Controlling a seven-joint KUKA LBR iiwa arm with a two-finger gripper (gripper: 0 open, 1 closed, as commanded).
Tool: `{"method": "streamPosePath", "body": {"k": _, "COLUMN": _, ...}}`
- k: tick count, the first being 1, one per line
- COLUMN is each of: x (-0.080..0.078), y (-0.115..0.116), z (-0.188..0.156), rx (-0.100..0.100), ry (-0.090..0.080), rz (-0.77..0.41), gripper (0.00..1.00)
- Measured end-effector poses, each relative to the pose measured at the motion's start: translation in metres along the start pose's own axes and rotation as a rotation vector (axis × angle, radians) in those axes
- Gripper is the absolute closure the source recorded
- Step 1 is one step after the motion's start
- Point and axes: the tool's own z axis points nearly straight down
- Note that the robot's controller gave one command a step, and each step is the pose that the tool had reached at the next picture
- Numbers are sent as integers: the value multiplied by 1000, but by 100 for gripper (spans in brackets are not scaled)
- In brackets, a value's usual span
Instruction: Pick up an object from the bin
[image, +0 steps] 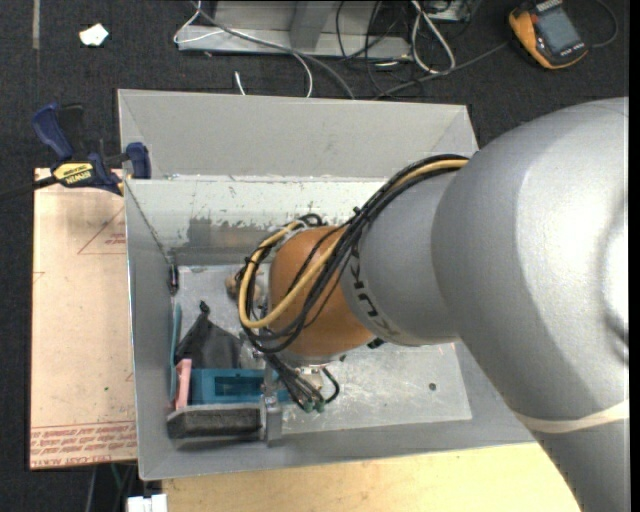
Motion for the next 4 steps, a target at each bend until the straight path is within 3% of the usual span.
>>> {"method": "streamPosePath", "body": {"k": 1, "x": 2, "y": 19, "z": 0, "rx": 1, "ry": -4, "rz": 309, "gripper": 100}}
{"method": "streamPosePath", "body": {"k": 4, "x": 2, "y": 19, "z": 0, "rx": 2, "ry": -4, "rz": 309, "gripper": 100}}
